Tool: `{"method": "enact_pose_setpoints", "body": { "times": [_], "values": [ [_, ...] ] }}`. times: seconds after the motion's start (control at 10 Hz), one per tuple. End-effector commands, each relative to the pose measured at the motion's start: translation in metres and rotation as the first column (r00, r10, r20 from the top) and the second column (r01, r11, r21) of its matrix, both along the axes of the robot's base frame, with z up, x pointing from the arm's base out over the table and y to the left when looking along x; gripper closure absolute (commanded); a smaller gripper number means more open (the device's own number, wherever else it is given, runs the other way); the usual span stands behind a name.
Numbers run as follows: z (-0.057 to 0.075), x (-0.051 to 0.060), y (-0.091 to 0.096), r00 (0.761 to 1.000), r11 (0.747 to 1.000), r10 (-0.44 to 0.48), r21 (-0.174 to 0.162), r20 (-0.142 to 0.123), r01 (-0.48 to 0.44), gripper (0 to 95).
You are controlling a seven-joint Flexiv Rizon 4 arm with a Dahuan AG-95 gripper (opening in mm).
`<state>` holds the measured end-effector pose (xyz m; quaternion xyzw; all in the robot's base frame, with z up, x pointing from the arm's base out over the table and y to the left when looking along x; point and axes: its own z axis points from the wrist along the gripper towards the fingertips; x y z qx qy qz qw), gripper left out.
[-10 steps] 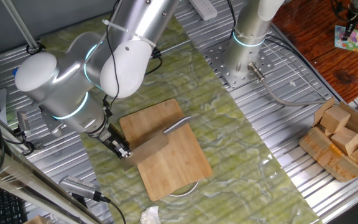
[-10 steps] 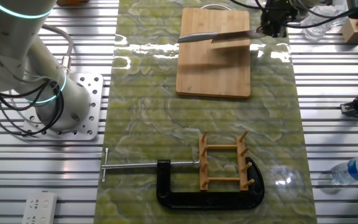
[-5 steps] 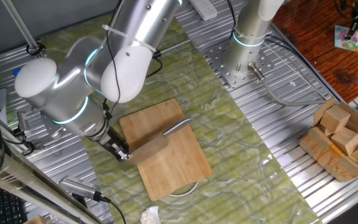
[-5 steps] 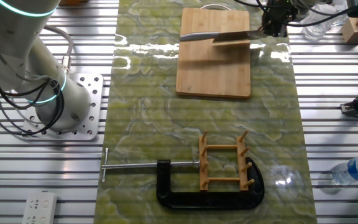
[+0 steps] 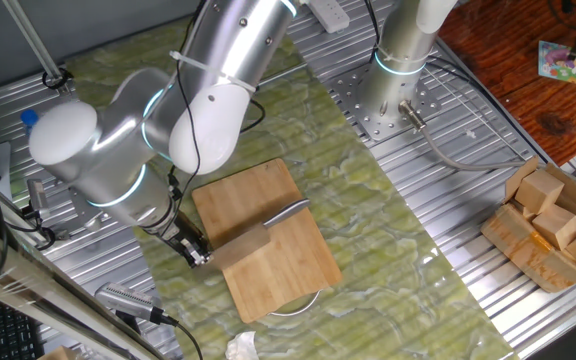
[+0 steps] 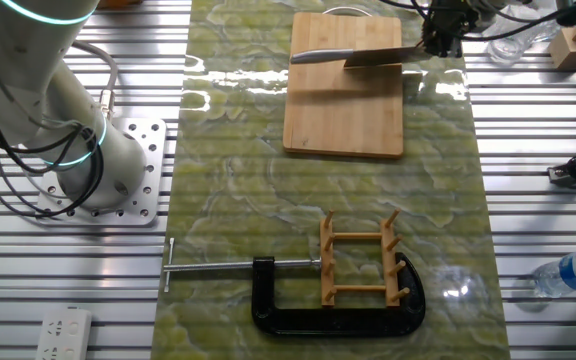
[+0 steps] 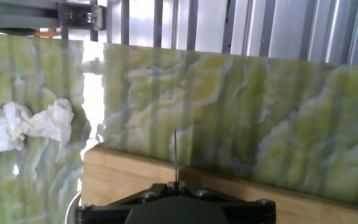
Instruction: Put the knife on the knife rack
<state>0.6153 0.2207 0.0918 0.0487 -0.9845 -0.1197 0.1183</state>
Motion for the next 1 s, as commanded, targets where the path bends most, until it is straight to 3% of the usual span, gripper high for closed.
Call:
{"method": "enact_pose_setpoints", "body": {
  "times": [0.1, 0.5, 1.0],
  "values": [
    [0.0, -0.0007, 0.0, 1.0, 1.0, -0.007, -0.013, -0.002, 0.007, 95.0],
    [-0.0011, 0.0003, 0.0023, 0.999, 1.0, -0.027, -0.015, 0.042, 0.028, 95.0],
    [-0.0018, 0.0028, 0.0059, 0.997, 0.999, -0.033, -0.026, 0.076, 0.035, 95.0]
  ]
}}
